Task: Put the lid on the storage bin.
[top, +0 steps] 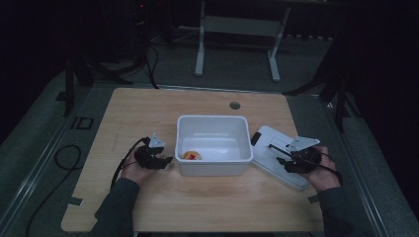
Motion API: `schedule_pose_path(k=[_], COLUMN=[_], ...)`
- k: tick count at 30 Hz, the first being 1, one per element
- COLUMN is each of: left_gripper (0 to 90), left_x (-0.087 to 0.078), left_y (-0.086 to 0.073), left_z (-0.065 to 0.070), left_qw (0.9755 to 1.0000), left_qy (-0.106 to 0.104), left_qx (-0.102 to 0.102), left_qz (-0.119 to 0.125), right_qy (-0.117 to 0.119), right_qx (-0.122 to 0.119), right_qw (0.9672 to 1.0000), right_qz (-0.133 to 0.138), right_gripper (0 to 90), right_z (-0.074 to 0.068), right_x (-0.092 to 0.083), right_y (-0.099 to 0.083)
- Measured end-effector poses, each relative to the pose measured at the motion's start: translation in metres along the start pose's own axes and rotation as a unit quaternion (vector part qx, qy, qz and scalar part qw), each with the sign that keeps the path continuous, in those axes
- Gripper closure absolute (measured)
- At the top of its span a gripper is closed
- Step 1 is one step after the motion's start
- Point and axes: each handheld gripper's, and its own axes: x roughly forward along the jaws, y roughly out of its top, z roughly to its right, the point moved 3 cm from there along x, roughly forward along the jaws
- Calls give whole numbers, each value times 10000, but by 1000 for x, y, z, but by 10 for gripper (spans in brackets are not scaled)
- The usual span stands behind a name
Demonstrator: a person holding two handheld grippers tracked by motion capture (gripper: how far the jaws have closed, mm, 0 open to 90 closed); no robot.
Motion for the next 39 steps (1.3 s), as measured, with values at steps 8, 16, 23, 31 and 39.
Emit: schedule_pose_path(k=[8,16,23,31,39], left_gripper=[418,390,358,355,353], left_x=[5,5,6,6,6], left_y=[-8,-8,-9,-9,-9], left_z=[-1,-3,-5,-5,-5], left_qw=[9999,9999,9998,9998,9998], left_qy=[-62,-61,-128,-136,-145], left_qx=[-49,-38,-146,-143,-135], left_qz=[-80,-90,-84,-80,-51], right_qy=[-35,-2,85,219,257], right_qx=[-99,-178,-314,-422,-413], right_qw=[9997,9991,9975,9951,9929], right_qz=[-223,-389,-621,-861,-1083], right_gripper=[420,446,496,561,587], right_z=[9,15,17,18,23], right_x=[-1,0,5,14,18], right_y=[1,5,10,14,17])
